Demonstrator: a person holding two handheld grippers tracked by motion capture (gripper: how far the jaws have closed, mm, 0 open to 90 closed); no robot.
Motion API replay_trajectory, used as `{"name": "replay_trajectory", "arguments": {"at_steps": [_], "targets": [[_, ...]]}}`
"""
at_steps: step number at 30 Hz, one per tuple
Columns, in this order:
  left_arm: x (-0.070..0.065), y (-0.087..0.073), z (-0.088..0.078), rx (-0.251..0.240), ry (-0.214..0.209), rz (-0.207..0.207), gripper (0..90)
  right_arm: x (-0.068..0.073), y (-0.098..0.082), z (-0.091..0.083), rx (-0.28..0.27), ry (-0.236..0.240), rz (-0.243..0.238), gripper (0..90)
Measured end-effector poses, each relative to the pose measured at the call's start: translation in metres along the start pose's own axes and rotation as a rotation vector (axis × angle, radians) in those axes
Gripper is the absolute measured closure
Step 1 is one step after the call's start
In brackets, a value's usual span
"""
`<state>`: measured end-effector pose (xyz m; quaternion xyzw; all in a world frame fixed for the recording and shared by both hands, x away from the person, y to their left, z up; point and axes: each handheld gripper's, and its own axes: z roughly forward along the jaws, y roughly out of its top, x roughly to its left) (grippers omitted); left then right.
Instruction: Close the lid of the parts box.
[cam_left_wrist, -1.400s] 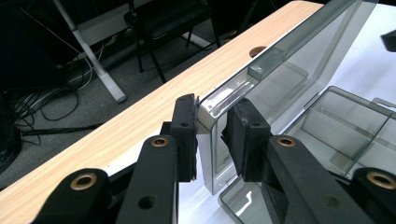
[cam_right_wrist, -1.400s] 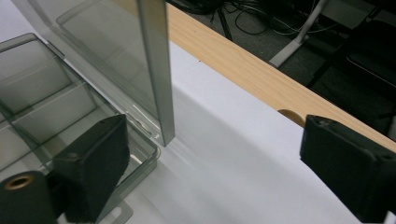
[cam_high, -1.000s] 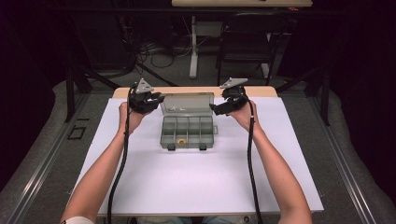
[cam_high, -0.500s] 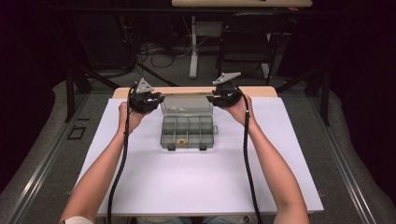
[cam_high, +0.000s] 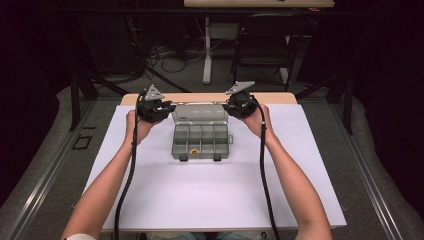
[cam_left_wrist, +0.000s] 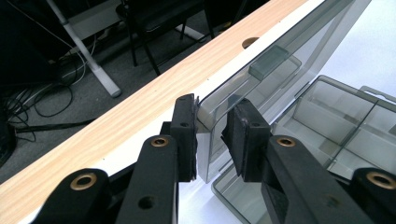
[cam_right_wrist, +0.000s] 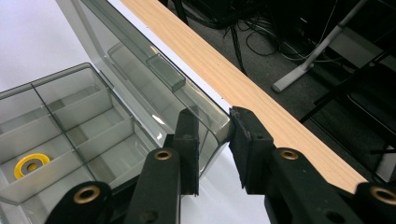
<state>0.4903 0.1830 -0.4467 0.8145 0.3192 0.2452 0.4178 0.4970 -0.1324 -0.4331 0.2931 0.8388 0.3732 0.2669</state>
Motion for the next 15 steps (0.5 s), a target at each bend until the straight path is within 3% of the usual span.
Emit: {"name": "replay_trajectory", "arguments": {"at_steps": [15], "targets": [[-0.008, -0.009, -0.007, -0.01, -0.005, 0.008, 71.0, 0.015, -0.008, -0.009, -0.002, -0.022, -0.052, 72.8]]}}
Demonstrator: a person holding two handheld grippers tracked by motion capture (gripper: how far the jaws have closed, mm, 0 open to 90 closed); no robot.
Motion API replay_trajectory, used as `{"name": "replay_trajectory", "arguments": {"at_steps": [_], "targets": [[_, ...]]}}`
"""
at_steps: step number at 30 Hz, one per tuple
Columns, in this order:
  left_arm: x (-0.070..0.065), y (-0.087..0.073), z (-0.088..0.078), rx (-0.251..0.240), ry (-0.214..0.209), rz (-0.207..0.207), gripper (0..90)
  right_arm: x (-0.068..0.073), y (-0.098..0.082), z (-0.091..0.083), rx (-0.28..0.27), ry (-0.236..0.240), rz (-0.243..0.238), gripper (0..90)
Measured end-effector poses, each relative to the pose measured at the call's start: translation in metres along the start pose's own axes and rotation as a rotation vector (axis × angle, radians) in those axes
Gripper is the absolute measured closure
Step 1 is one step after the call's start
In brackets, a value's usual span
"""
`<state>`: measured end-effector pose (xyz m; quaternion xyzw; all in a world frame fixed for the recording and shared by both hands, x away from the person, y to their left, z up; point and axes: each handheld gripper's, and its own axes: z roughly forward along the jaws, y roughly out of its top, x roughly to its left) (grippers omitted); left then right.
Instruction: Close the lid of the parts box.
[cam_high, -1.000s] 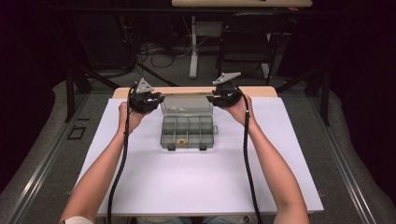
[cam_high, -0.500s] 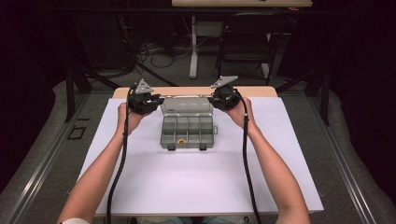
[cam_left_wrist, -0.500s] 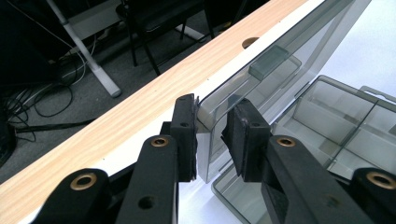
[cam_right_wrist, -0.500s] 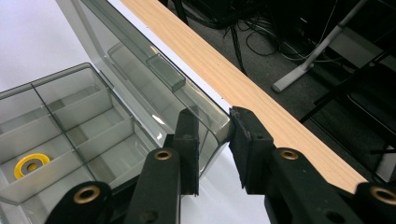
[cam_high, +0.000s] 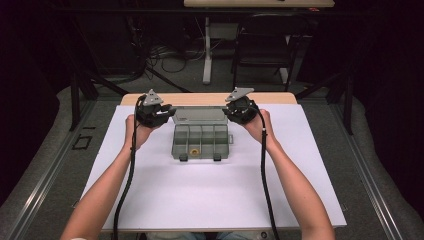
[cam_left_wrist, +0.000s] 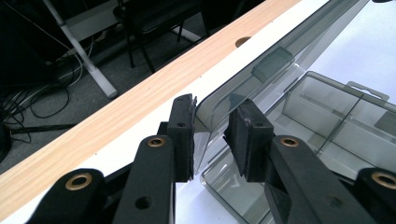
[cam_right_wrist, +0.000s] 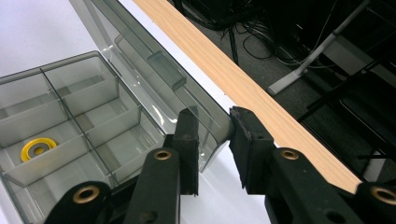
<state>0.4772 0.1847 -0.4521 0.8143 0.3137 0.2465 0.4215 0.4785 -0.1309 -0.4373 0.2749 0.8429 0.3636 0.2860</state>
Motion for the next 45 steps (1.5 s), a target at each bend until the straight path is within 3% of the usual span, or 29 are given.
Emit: {"name": "replay_trajectory", "arguments": {"at_steps": [13, 15, 17, 20, 23, 26, 30, 36, 45], "targets": [[-0.006, -0.006, -0.003, -0.009, 0.005, 0.019, 70.7, 0.008, -0.005, -0.003, -0.011, -0.022, -0.019, 72.5], [-0.006, -0.005, -0.004, -0.01, -0.008, 0.03, 63.3, 0.008, -0.005, -0.004, -0.01, -0.021, -0.02, 72.5], [-0.008, -0.002, -0.007, -0.008, -0.008, 0.051, 49.1, 0.009, -0.005, -0.004, -0.01, -0.021, -0.023, 72.5], [-0.011, 0.004, -0.015, -0.049, -0.027, 0.047, 42.8, 0.009, -0.005, -0.004, -0.009, -0.018, -0.025, 72.5], [-0.012, 0.01, -0.021, -0.087, -0.043, 0.029, 48.5, 0.01, -0.005, -0.004, -0.009, -0.019, -0.026, 72.4], [-0.012, 0.017, -0.023, -0.104, -0.014, 0.009, 64.7, 0.011, -0.006, -0.004, -0.013, -0.025, -0.033, 72.5], [-0.01, 0.024, -0.017, -0.092, 0.015, -0.031, 77.5, 0.012, -0.007, -0.005, -0.014, -0.025, -0.031, 72.4], [-0.007, 0.022, -0.004, -0.04, 0.014, -0.072, 83.3, 0.013, -0.008, -0.006, -0.02, -0.02, -0.027, 71.6], [-0.012, 0.02, -0.003, -0.022, -0.014, -0.057, 85.2, 0.014, -0.011, -0.008, -0.021, -0.008, -0.03, 69.9]]}}
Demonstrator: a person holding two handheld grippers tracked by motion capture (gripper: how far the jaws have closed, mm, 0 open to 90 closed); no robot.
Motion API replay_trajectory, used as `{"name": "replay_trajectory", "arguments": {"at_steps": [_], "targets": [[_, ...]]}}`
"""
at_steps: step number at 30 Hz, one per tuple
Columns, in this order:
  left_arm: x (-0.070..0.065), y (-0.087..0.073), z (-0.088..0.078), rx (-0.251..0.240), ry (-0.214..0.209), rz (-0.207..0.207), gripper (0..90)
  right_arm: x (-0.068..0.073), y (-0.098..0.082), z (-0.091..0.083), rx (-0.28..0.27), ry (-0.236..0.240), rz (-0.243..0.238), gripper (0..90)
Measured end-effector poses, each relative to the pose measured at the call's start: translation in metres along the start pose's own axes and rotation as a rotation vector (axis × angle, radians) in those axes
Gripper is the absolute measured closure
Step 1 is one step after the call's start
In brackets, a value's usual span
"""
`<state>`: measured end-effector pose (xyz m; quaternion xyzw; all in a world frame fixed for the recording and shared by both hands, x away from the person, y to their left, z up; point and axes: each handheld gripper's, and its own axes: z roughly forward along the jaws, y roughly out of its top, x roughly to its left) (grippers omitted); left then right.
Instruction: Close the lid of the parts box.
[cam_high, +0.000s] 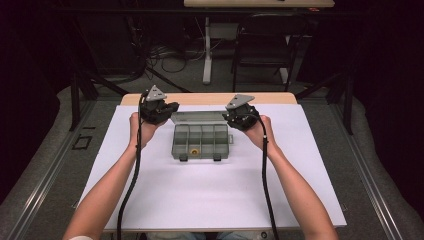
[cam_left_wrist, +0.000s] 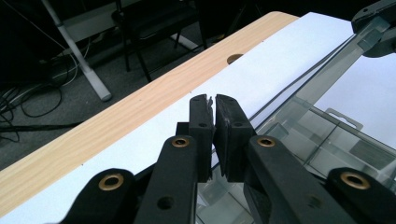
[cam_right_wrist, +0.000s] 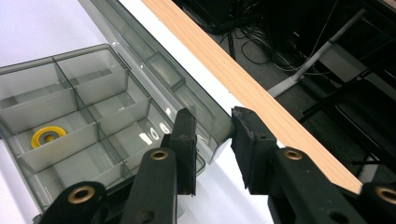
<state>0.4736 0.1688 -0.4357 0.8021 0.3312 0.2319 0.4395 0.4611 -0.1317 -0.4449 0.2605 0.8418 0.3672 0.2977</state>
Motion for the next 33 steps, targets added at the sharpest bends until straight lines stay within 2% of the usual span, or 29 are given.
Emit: {"name": "replay_trajectory", "arguments": {"at_steps": [10, 13, 20, 21, 25, 27, 30, 33], "targets": [[-0.004, -0.008, -0.002, 0.01, -0.014, 0.005, 89.5, 0.003, -0.002, -0.001, 0.01, 0.011, 0.008, 60.3], [-0.006, -0.01, -0.002, 0.018, -0.02, 0.014, 89.8, 0.004, -0.003, -0.001, 0.021, 0.013, 0.013, 49.0], [-0.01, -0.016, -0.002, 0.013, -0.026, 0.014, 89.8, 0.006, -0.005, -0.006, -0.007, 0.072, 0.027, 29.3], [-0.01, -0.017, -0.001, 0.014, -0.027, 0.016, 89.8, 0.006, -0.005, -0.007, -0.01, 0.083, 0.027, 28.6], [-0.012, -0.02, -0.001, 0.008, -0.029, 0.012, 89.7, 0.008, -0.004, -0.016, -0.077, 0.129, 0.026, 35.3], [-0.012, -0.021, -0.002, 0.008, -0.029, 0.015, 89.5, 0.009, -0.002, -0.02, -0.117, 0.147, 0.032, 46.0], [-0.015, -0.024, -0.003, 0.001, -0.032, 0.01, 89.3, 0.01, -0.001, -0.025, -0.147, 0.143, 0.039, 68.2], [-0.017, -0.028, -0.004, 0.006, -0.038, 0.015, 89.2, 0.012, -0.002, -0.024, -0.145, 0.126, 0.045, 80.1]]}}
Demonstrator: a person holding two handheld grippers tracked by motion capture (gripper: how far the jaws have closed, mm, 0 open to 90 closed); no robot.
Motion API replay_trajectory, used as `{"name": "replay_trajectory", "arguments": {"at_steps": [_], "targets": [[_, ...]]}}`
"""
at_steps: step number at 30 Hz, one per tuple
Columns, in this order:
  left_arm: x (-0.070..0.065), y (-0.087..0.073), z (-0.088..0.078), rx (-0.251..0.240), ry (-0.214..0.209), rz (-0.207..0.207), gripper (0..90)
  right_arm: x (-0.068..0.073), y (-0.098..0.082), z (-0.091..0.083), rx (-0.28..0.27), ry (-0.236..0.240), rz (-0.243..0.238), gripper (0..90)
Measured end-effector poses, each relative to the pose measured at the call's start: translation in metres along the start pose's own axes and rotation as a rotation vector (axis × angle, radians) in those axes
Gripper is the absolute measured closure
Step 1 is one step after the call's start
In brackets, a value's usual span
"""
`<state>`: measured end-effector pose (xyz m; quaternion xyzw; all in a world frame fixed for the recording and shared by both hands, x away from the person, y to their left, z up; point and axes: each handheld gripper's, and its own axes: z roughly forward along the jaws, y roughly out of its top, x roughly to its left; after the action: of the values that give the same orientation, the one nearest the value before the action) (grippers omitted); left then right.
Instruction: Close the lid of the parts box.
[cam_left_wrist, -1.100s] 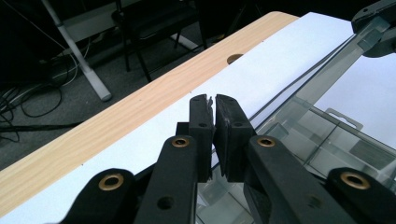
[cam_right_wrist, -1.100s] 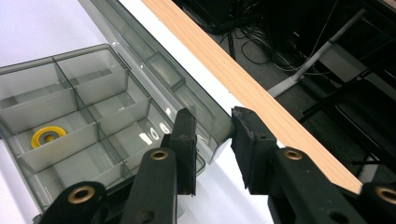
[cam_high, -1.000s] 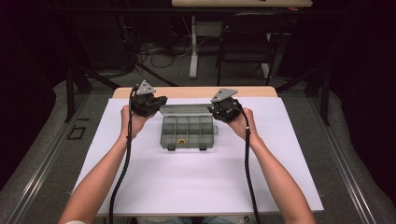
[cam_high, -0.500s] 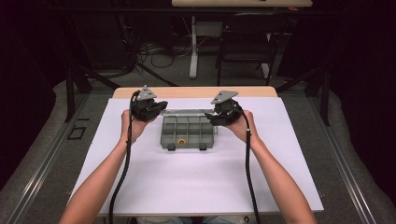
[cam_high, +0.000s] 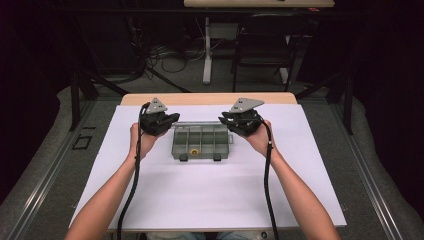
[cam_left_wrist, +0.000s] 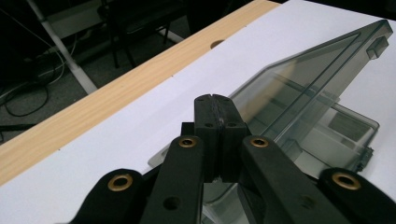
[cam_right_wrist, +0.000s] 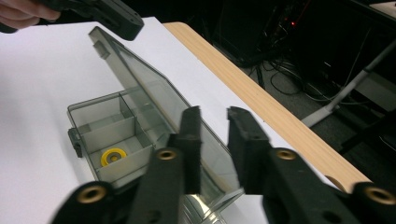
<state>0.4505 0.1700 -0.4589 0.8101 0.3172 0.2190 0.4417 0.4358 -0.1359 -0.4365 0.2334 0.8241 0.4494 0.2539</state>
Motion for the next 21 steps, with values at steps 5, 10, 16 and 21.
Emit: {"name": "replay_trajectory", "arguments": {"at_steps": [5, 10, 16, 21], "targets": [[-0.003, -0.006, -0.001, 0.004, -0.011, -0.003, 89.3, 0.005, -0.005, 0.008, 0.036, -0.009, 0.001, 90.0], [-0.007, -0.012, -0.001, 0.012, -0.019, 0.003, 89.3, 0.011, -0.012, 0.014, 0.05, 0.006, 0.007, 90.0], [-0.011, -0.021, 0.0, 0.022, -0.03, 0.003, 89.2, 0.016, -0.019, 0.018, 0.071, 0.022, 0.003, 90.0], [-0.015, -0.029, 0.001, 0.026, -0.034, 0.008, 89.0, 0.021, -0.025, 0.021, 0.096, 0.027, -0.016, 90.0]]}}
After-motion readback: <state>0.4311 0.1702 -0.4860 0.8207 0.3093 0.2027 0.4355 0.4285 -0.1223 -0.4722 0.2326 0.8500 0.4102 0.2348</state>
